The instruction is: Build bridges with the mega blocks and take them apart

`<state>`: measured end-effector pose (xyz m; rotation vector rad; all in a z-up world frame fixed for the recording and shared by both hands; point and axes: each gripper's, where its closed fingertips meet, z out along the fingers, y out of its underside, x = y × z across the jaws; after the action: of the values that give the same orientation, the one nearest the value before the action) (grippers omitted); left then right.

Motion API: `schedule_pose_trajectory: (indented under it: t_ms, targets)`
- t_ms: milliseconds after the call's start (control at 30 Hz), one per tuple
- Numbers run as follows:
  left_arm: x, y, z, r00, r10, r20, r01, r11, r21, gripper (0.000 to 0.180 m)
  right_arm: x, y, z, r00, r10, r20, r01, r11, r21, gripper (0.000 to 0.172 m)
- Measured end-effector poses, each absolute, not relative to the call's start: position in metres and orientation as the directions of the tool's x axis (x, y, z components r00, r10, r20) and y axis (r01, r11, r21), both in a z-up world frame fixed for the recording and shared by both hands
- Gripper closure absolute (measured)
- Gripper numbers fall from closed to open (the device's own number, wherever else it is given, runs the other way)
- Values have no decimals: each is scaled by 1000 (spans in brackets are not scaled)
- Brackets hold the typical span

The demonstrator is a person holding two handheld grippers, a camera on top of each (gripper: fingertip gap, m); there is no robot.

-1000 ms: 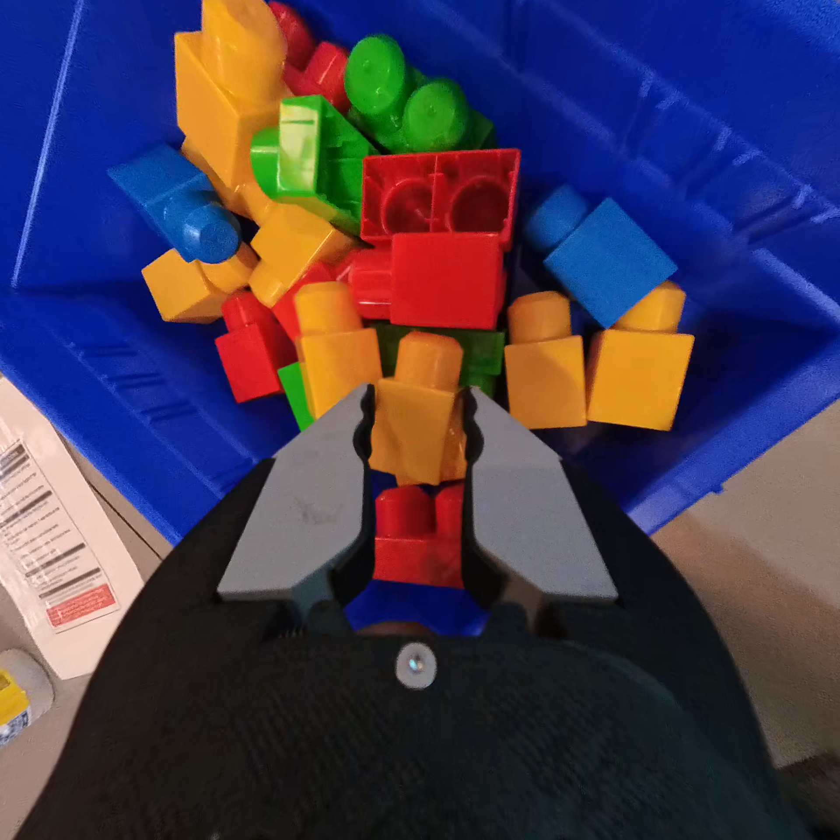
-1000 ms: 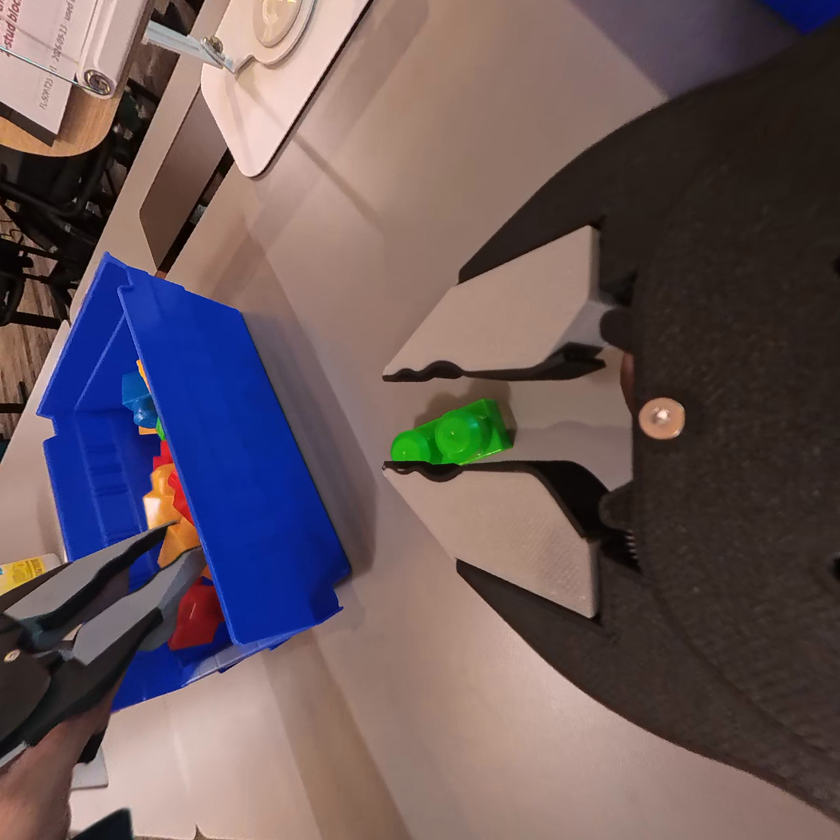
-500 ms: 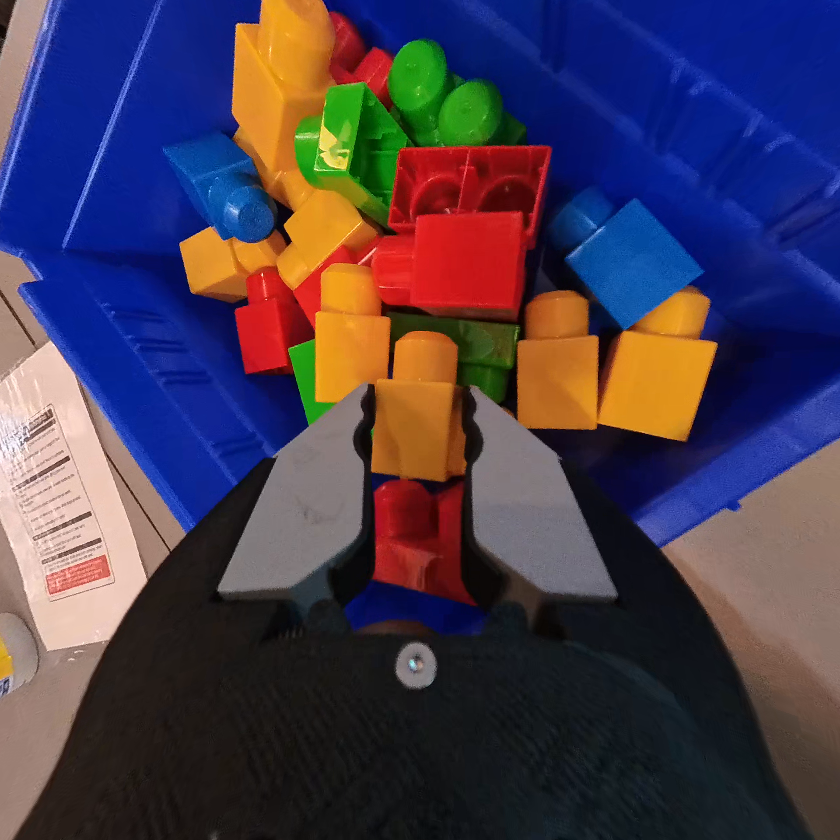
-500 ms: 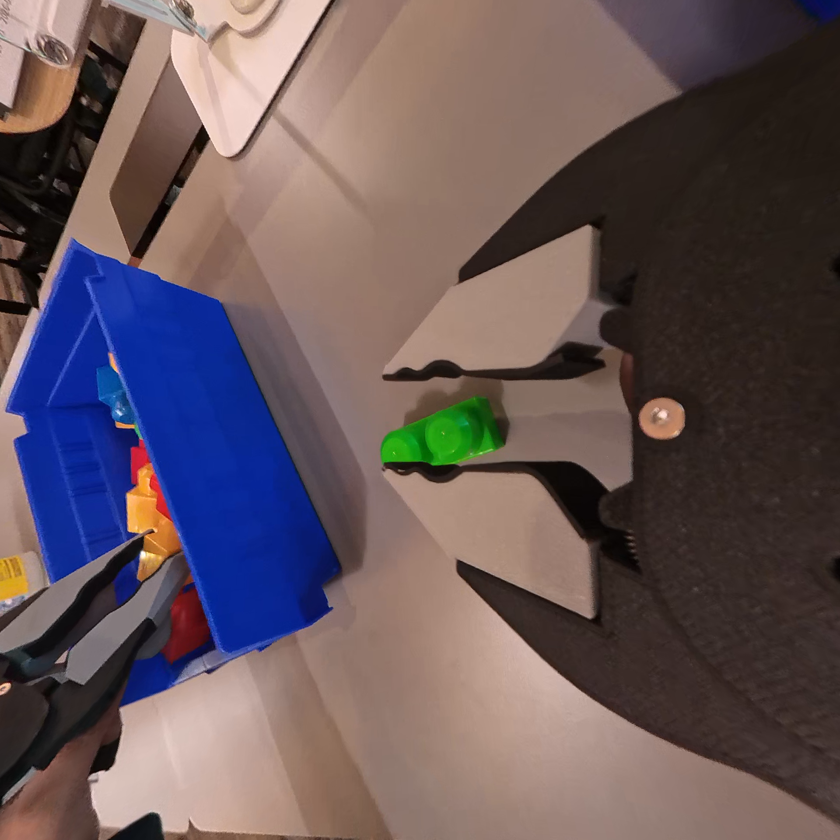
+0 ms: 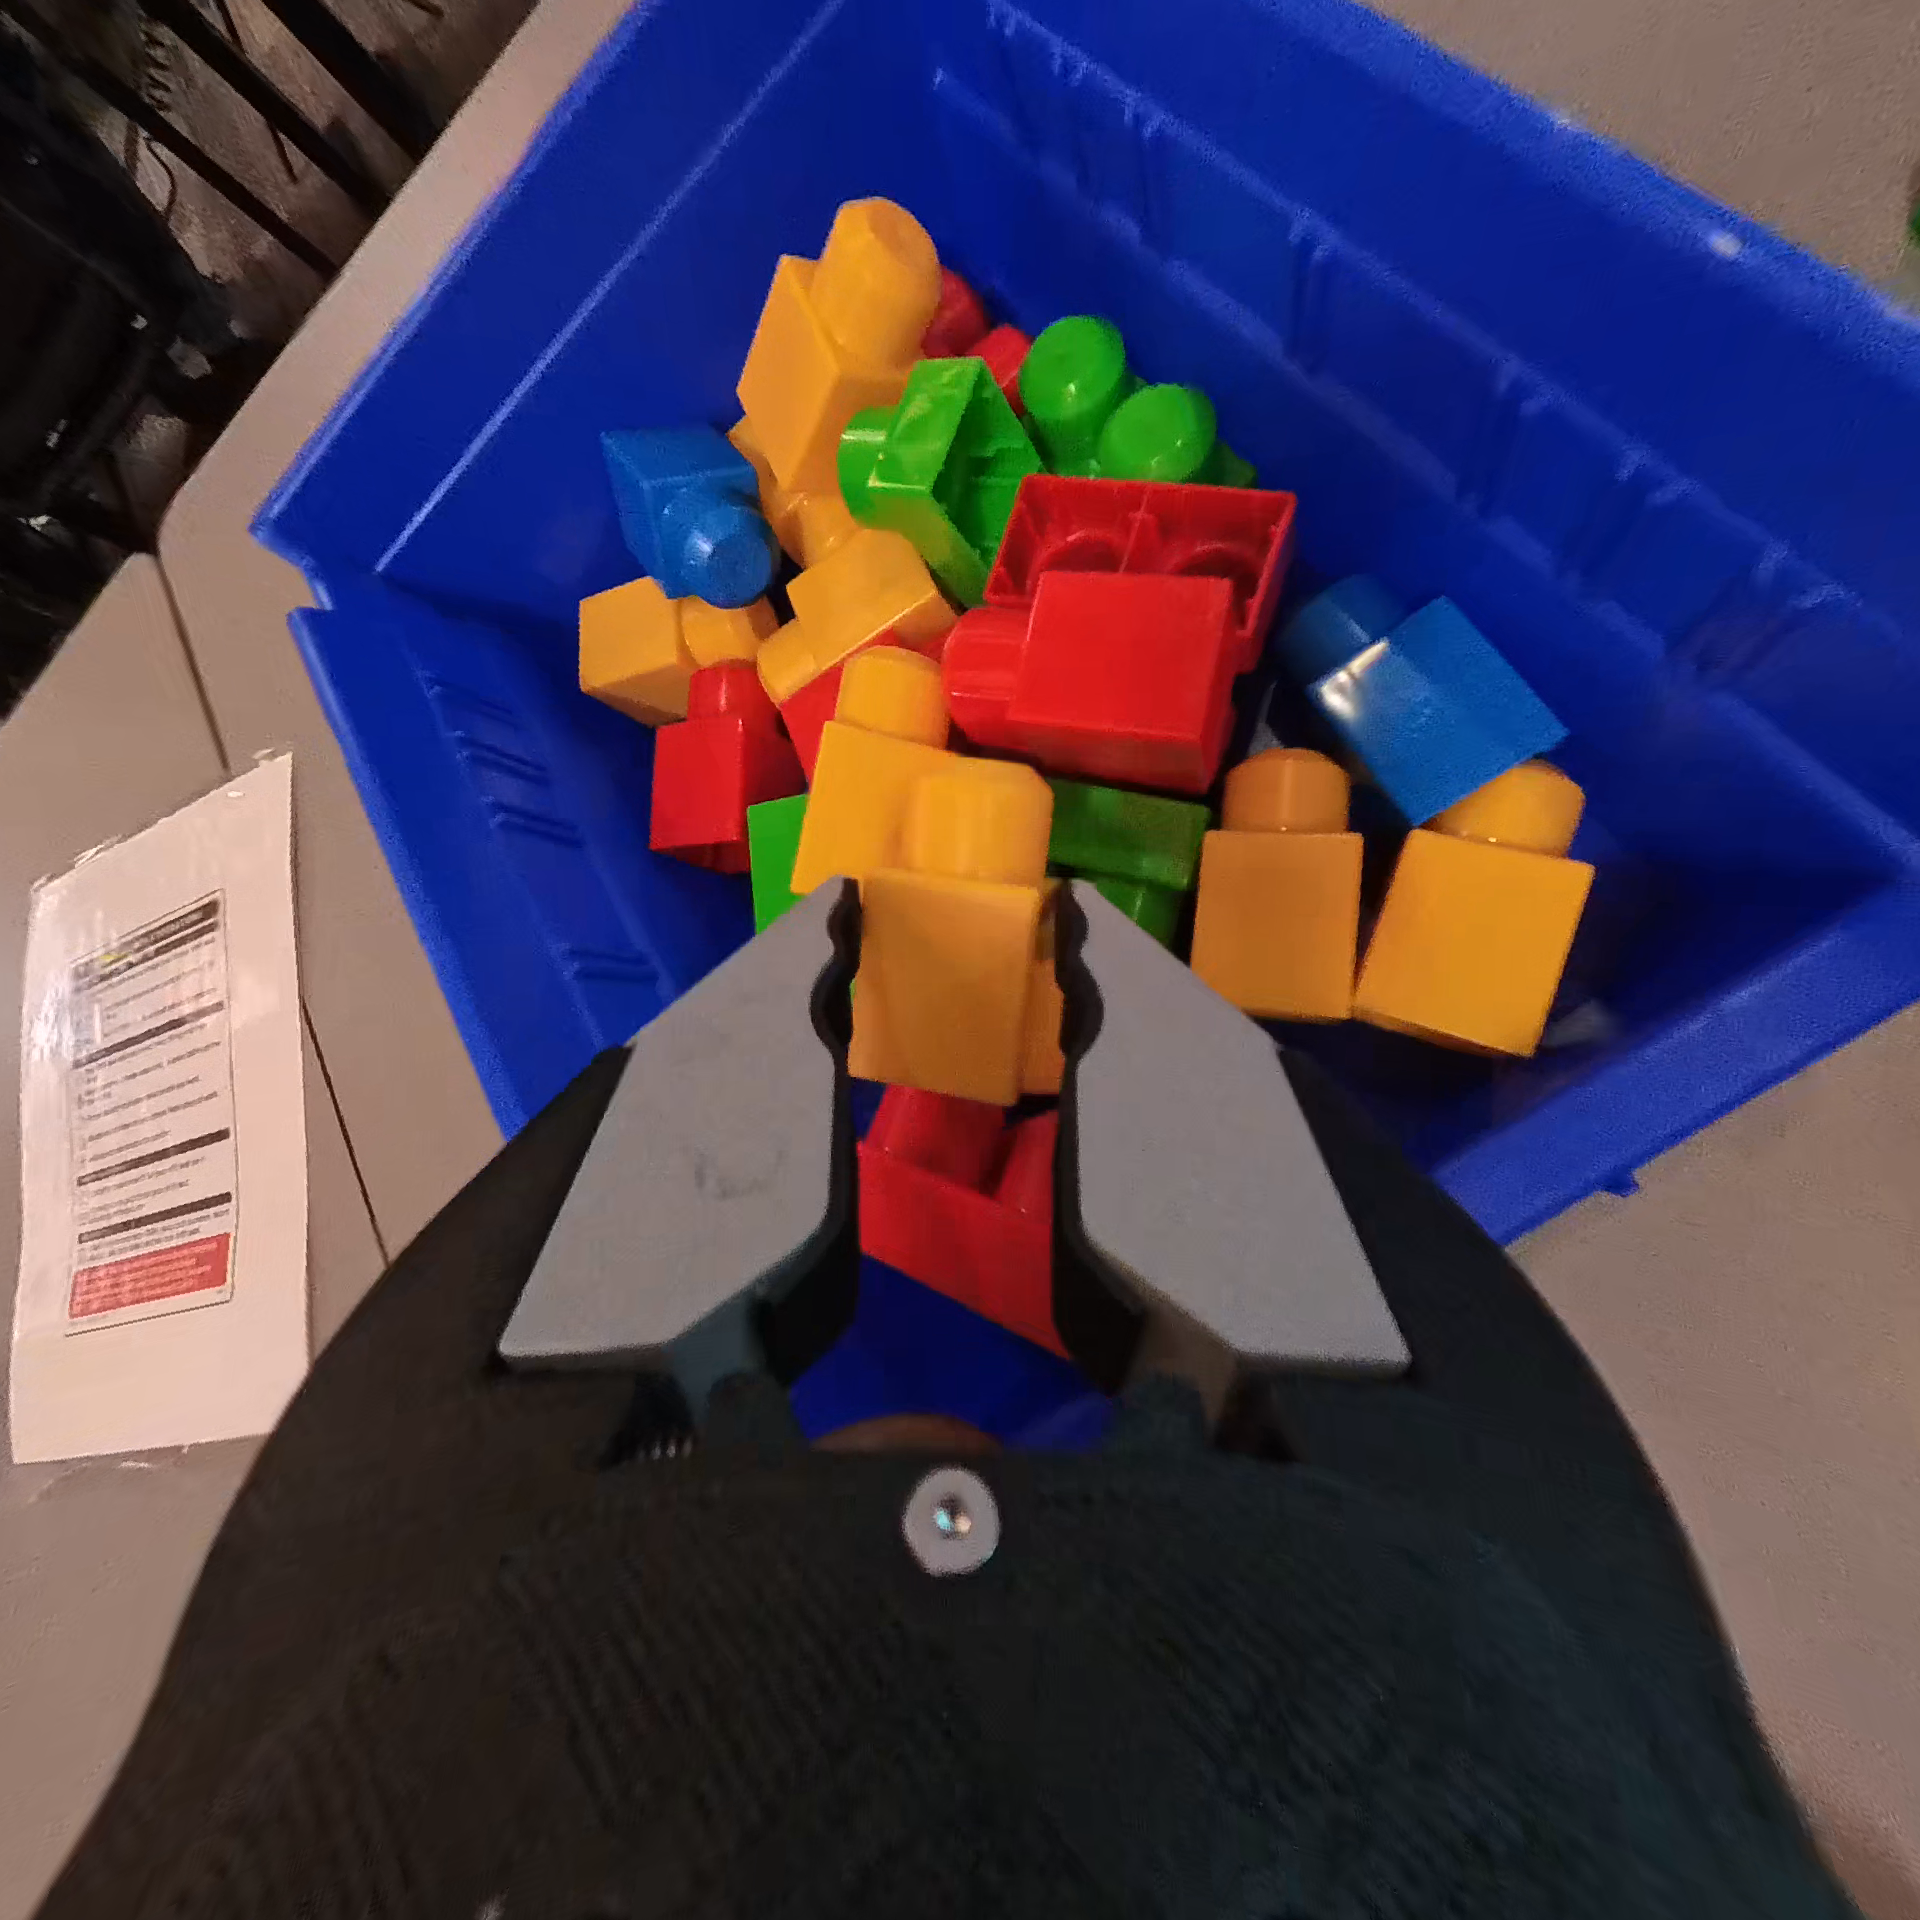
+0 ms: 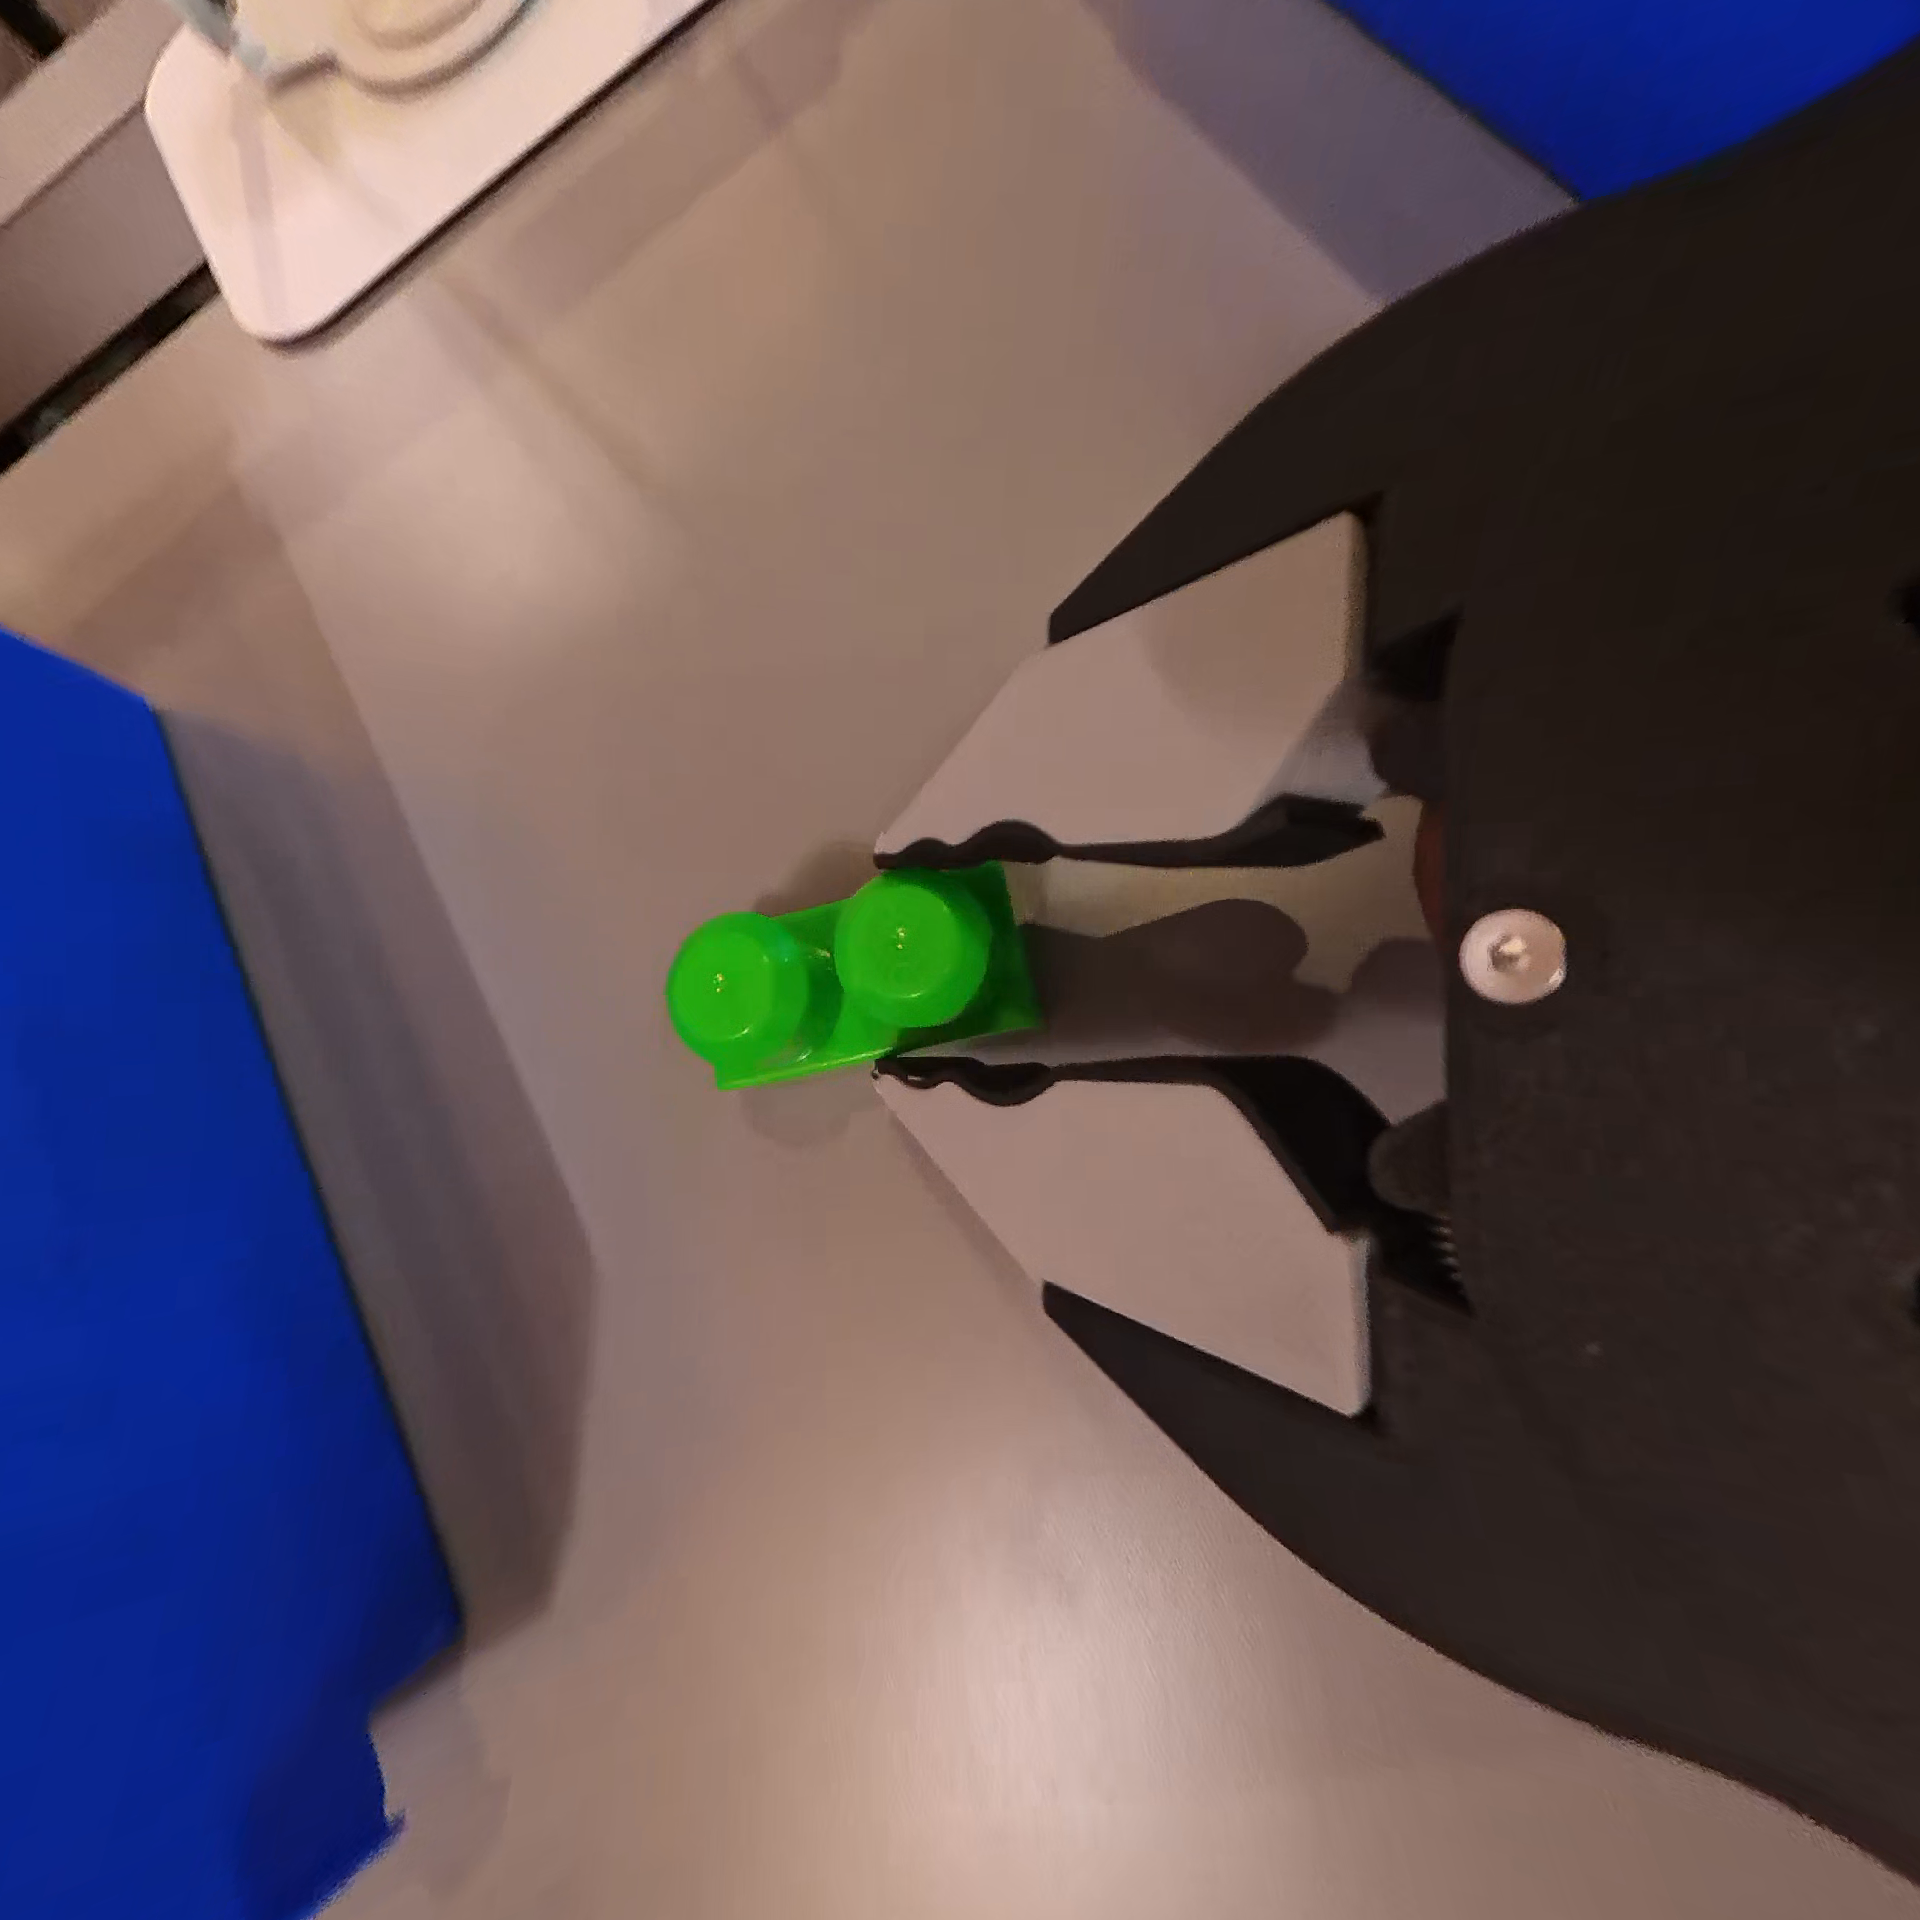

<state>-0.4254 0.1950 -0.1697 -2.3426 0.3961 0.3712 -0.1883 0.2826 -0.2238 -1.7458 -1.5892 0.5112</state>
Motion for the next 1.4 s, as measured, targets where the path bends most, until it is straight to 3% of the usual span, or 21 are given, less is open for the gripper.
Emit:
schedule_pose_trajectory:
  t_ms: [233, 367, 567, 733, 933, 1133, 1233, 1400]
  targets:
    - [-410, 195, -140, 972, -129, -194, -233, -548, -803, 145, -178, 314, -220, 323, 940, 106, 628, -129, -767, 139]
    - [-386, 189, -124, 975, -220, -32, -133, -463, -876, 145, -181, 310, -201, 313, 949, 27, 539, -154, -828, 137]
    - [-358, 180, -107, 936, -352, 20, -112, -351, -930, 145, -186, 298, -180, 259, 966, -13, 455, -134, -880, 137]
    - [-267, 158, -69, 781, -625, -8, -115, -132, -985, 145, -197, 234, -132, -95, 989, -113, 272, -83, -959, 135]
    - [-187, 167, -99, 698, -709, -102, -226, -83, -971, 145, -181, 183, -83, -360, 928, -97, 87, -70, -994, 140]
    - [-168, 191, -111, 705, -705, -78, -183, -74, -980, 145, -183, 183, -97, -363, 923, -123, 167, -65, -984, 137]
    - [-170, 198, -110, 718, -692, -76, -163, -61, -985, 145, -184, 185, -100, -354, 927, -124, 180, -62, -982, 146]
    - [-176, 206, -117, 746, -665, -26, -132, -111, -985, 145, -189, 194, -108, -282, 953, -108, 219, -45, -975, 147]
